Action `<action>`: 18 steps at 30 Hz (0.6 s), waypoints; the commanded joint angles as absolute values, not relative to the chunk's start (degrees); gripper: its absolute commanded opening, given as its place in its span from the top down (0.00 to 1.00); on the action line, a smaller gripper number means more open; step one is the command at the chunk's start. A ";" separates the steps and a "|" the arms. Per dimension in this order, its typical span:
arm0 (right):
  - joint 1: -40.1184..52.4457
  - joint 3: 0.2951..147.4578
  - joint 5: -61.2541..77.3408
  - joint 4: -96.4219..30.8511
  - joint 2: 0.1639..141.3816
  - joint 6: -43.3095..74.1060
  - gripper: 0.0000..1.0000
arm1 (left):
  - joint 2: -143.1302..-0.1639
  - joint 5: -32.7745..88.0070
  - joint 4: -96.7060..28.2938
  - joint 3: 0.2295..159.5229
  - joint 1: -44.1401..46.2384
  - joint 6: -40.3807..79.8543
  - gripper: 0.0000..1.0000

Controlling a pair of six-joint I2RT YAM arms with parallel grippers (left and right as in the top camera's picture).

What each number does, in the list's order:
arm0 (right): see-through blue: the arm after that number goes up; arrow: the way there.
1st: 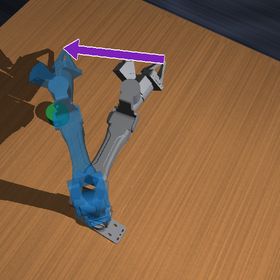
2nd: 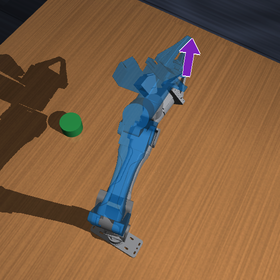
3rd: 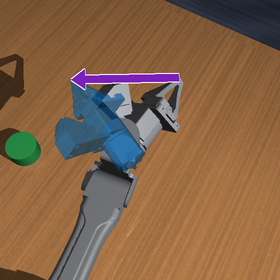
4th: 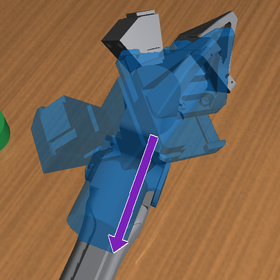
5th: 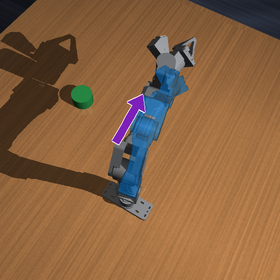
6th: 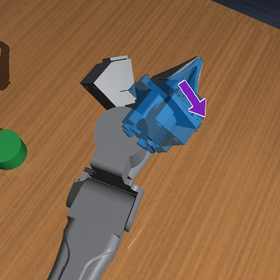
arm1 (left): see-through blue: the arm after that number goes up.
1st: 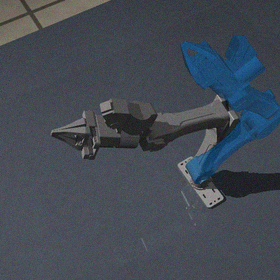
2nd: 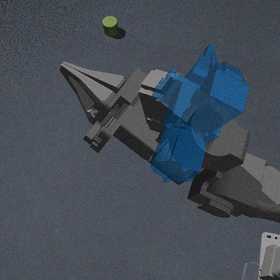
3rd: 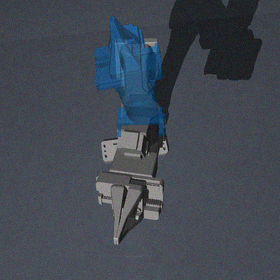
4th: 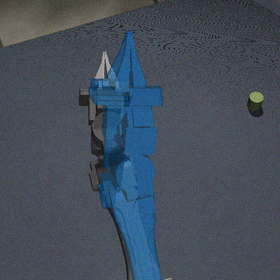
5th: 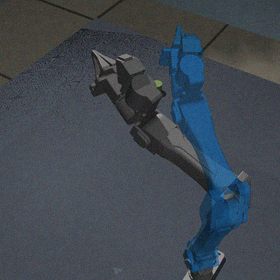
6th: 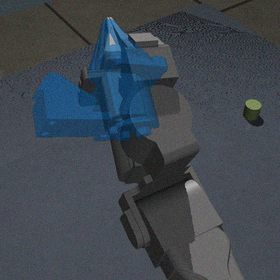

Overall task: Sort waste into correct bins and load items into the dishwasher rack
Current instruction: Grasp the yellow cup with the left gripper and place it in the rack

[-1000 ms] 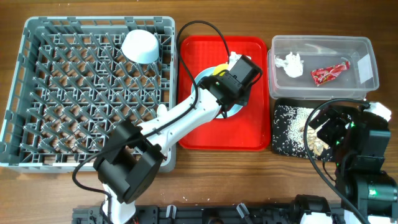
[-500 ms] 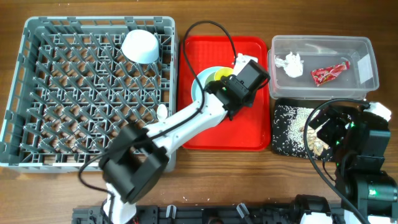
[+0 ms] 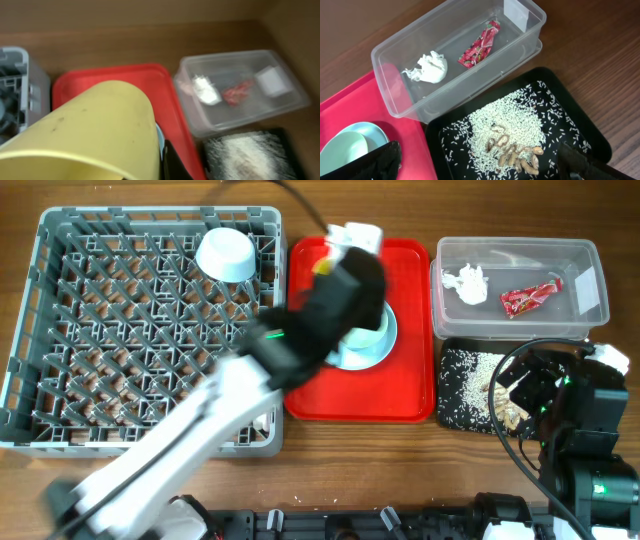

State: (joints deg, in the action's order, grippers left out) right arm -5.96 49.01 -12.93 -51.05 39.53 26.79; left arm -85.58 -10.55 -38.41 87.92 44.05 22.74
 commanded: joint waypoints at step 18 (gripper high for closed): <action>-6.24 49.60 -13.52 -50.83 39.55 27.16 0.00 | -114.02 67.26 -55.33 74.56 -10.15 -2.66 0.92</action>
State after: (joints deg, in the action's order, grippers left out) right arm -6.11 49.01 -12.93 -51.03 39.53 26.79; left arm -112.42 79.70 -54.83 74.94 -9.34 -2.44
